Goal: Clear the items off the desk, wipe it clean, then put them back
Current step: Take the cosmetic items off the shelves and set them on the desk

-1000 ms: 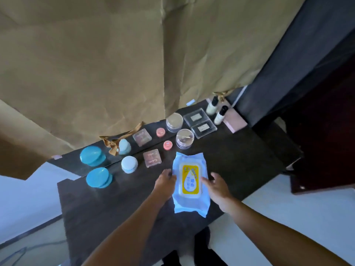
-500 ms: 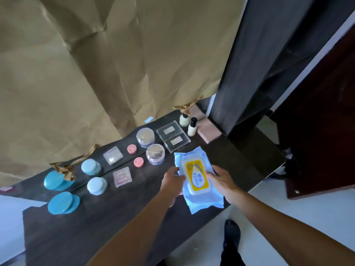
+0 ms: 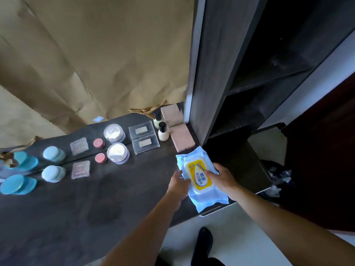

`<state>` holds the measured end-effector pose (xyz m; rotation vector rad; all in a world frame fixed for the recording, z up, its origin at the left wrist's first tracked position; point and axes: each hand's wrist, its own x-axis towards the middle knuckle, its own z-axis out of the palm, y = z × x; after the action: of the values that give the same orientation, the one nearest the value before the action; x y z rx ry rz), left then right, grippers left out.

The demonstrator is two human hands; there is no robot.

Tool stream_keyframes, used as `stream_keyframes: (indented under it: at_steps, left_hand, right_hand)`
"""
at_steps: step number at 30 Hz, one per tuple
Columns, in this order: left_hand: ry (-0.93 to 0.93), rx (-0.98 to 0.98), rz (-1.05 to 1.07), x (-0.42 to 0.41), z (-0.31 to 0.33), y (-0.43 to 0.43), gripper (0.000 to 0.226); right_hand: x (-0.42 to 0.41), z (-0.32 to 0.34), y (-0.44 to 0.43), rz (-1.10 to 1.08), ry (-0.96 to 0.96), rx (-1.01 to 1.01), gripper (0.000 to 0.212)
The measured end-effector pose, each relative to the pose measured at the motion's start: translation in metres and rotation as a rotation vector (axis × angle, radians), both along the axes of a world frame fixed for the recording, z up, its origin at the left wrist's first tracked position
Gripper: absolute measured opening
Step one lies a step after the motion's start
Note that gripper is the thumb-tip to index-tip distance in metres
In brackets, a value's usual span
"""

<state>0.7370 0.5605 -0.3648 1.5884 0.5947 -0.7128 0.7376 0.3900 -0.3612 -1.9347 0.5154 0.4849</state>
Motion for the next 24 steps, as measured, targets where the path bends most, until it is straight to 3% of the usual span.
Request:
stream_keyframes:
  at_steps: [3,5,7,10,16,19,24]
  left_hand:
    - [-0.013,0.018,-0.002,-0.004,-0.006,-0.007,0.043]
    - [-0.020,0.030,0.004,-0.006,-0.003,-0.007,0.041]
    - [-0.057,0.124,-0.036,-0.012,0.005,-0.004,0.038]
    - [-0.207,0.452,-0.131,-0.028,0.013,0.014,0.034]
    - [-0.399,0.915,-0.256,-0.064,-0.004,0.078,0.028]
    - [-0.468,1.078,-0.278,-0.078,-0.020,0.113,0.026]
    - [-0.467,1.181,-0.315,-0.098,-0.037,0.150,0.050]
  right_hand:
    - [-0.004,-0.003,-0.007,0.070,-0.026,-0.036,0.027]
    - [-0.008,-0.004,-0.007,0.152,-0.072,-0.148,0.042]
    - [-0.012,-0.005,-0.006,0.273,-0.219,-0.473,0.056]
    - [-0.012,-0.005,0.006,0.501,-0.541,-0.854,0.056]
    - [-0.011,0.005,0.054,0.751,-0.825,-0.780,0.035]
    - [-0.020,0.002,0.080,0.845,-0.815,-0.748,0.037]
    - [-0.035,-0.024,0.105,0.971,-0.669,-0.841,0.052]
